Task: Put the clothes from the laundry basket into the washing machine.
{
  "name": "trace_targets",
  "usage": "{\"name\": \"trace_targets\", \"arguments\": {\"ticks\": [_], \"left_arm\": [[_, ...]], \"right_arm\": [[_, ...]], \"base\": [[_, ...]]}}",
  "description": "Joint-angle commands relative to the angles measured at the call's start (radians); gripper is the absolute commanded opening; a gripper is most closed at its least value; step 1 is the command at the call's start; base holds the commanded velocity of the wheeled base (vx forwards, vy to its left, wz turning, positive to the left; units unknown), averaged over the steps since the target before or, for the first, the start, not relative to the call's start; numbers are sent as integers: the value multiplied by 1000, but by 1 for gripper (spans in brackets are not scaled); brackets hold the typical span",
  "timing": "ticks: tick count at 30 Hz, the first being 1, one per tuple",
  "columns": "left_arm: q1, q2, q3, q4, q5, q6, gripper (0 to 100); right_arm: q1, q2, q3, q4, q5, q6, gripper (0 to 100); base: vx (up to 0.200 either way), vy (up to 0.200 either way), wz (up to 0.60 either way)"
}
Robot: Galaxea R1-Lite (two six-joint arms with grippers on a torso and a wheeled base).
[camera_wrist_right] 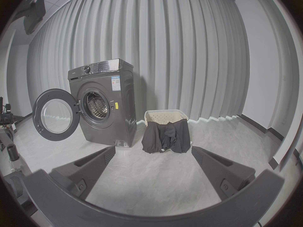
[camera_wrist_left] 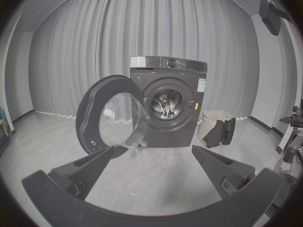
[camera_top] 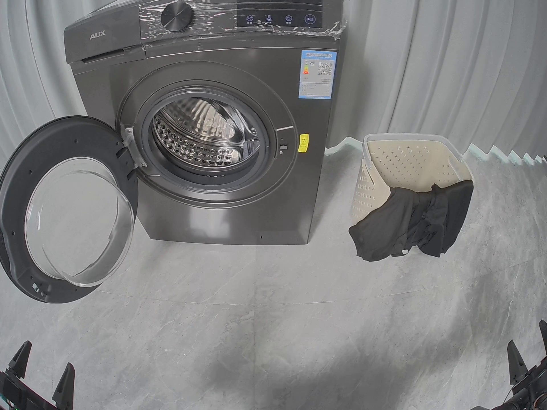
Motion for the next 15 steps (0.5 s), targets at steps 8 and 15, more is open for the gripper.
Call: {"name": "trace_targets", "arguments": {"ticks": [8,15], "left_arm": [[0,-18,15,0,0,-1,100],[0,-18,15,1,-2,-1,100]], "right_arm": [[1,-11,18,0,0,0,100],[1,-11,18,0,0,0,100]], "base": [[0,0,0],[171,0,0]]}}
